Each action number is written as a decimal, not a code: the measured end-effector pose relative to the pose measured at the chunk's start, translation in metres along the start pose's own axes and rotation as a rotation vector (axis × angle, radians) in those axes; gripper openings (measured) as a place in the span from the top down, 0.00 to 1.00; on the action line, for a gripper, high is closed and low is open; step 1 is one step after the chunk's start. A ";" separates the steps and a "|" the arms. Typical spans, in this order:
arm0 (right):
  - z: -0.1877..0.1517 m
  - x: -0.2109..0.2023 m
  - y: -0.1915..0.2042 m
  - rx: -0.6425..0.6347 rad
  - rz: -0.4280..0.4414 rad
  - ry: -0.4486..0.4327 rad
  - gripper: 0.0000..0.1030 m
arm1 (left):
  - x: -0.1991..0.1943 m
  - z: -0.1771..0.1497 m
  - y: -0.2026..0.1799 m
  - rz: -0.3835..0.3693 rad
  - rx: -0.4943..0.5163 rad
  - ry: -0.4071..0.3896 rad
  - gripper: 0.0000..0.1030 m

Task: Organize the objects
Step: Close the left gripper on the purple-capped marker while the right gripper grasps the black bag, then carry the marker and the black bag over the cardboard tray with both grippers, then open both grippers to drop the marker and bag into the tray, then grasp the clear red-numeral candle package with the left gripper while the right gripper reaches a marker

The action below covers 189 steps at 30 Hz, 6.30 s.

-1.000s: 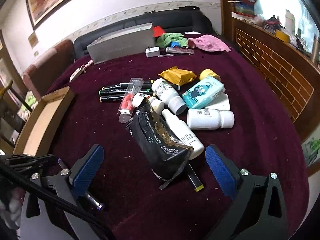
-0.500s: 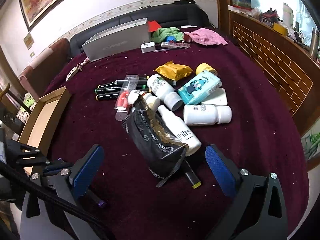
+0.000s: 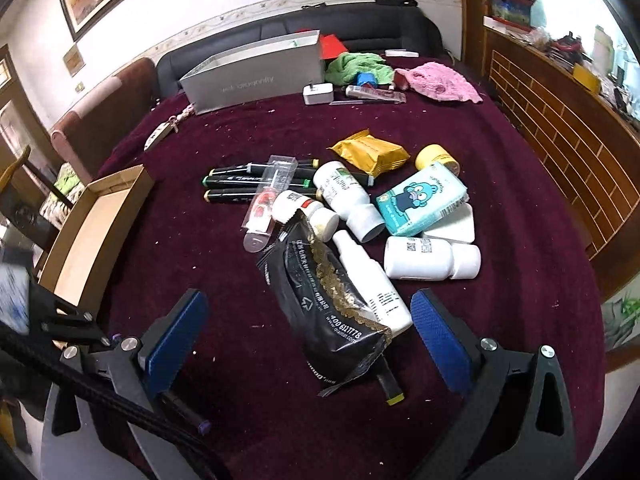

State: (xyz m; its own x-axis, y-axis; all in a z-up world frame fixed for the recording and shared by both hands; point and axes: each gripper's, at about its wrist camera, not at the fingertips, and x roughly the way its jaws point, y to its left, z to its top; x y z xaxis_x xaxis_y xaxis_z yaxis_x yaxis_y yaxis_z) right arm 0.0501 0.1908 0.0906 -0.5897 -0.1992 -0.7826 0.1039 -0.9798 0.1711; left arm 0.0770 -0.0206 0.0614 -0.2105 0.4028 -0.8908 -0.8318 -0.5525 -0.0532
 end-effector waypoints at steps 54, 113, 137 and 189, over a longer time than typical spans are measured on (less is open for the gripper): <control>-0.011 0.002 -0.027 0.114 0.058 -0.001 0.01 | 0.048 0.035 0.002 -0.014 0.232 0.286 0.84; 0.096 0.166 0.258 0.047 0.208 0.284 0.74 | -0.069 -0.081 0.257 0.291 -0.775 -0.281 0.89; 0.106 0.149 0.260 -0.022 0.146 0.080 0.53 | -0.098 -0.091 0.233 0.218 -0.913 -0.421 0.60; -0.009 0.058 -0.068 0.127 0.053 0.080 0.62 | 0.083 0.131 0.060 0.273 -0.395 -0.151 0.40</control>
State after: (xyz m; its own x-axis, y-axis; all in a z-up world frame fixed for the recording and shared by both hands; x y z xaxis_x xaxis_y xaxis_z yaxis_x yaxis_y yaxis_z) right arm 0.0163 0.2456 0.0278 -0.5202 -0.2567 -0.8146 0.0286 -0.9585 0.2838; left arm -0.0575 0.0758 0.0434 -0.4892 0.2902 -0.8225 -0.4847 -0.8745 -0.0202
